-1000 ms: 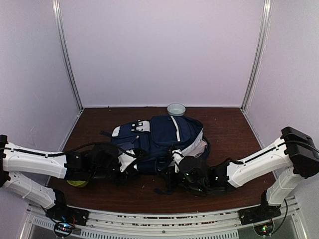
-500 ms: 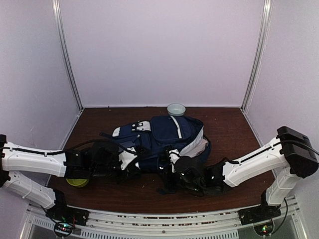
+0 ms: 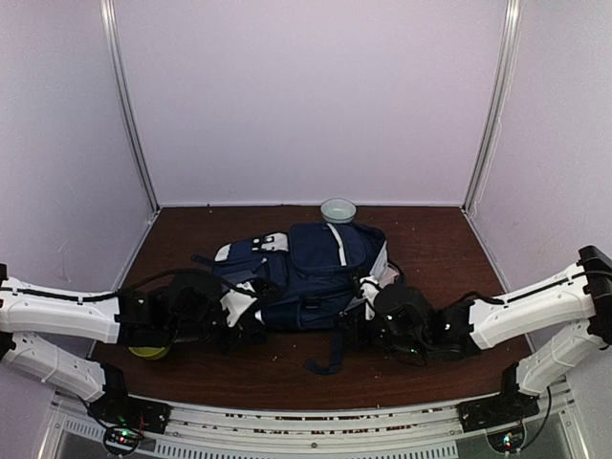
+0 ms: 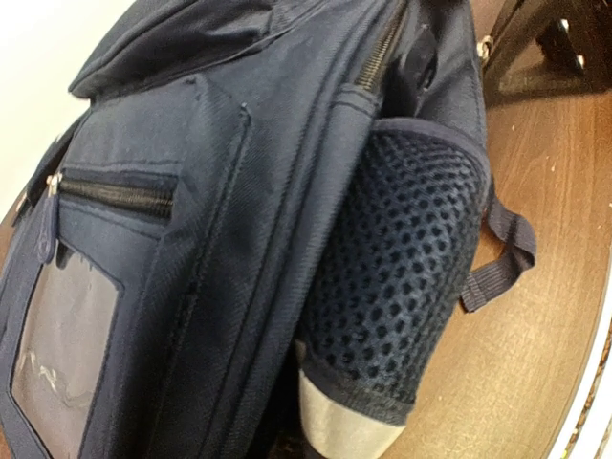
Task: Pack the student bag
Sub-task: Zip the student bag into the largest pocket of the bag.
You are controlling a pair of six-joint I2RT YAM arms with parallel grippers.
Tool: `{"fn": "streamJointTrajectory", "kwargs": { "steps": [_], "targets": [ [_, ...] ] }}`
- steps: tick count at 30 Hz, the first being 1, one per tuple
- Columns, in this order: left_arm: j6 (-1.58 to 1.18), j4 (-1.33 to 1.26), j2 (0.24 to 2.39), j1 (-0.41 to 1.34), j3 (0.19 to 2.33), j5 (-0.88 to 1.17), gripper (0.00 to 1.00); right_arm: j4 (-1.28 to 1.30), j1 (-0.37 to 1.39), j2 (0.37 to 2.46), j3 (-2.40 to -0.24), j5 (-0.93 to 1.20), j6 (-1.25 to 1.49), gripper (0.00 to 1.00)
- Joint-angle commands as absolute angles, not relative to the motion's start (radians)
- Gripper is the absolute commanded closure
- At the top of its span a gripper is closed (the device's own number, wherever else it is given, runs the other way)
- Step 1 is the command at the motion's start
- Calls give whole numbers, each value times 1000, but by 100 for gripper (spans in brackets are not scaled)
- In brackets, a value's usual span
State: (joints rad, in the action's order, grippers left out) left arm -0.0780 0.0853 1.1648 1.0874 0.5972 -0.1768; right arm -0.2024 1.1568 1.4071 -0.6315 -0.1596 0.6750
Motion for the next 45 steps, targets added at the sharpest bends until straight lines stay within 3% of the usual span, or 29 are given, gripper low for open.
{"fn": "streamJointTrajectory", "kwargs": {
  "steps": [1, 9, 16, 17, 18, 19, 21, 26, 30, 38, 41, 45],
  "targets": [
    [-152, -15, 1087, 1095, 572, -252, 100, 104, 1086, 1286, -532, -145, 713, 100],
    [-278, 54, 989, 1094, 461, -380, 100, 556, 768, 993, -482, -161, 631, 100],
    [-295, 46, 931, 1093, 394, -418, 100, 482, 747, 1063, -560, -11, 546, 100],
    [-270, 35, 928, 1093, 398, -399, 89, 465, 766, 1089, -569, 2, 542, 100],
    [-226, 21, 923, 1093, 405, -359, 68, 448, 786, 1120, -581, 24, 537, 100],
    [-172, 3, 921, 1094, 417, -302, 55, 431, 808, 1142, -591, 45, 534, 100],
    [-56, -19, 934, 1113, 463, -217, 45, 406, 845, 1181, -611, 71, 532, 100],
    [285, -35, 1124, 1252, 674, -159, 47, 361, 914, 1251, -655, 112, 537, 100],
    [362, -54, 1377, 1269, 874, 20, 49, 359, 932, 1269, -674, 110, 549, 100],
    [487, -75, 1709, 1291, 1133, 100, 47, 333, 931, 1225, -657, 164, 603, 100],
    [541, 29, 1822, 1297, 1247, 86, 47, 343, 930, 1206, -664, 154, 605, 100],
    [537, 175, 1968, 1301, 1384, -130, 47, 358, 930, 1204, -674, 141, 598, 100]
  ]
}}
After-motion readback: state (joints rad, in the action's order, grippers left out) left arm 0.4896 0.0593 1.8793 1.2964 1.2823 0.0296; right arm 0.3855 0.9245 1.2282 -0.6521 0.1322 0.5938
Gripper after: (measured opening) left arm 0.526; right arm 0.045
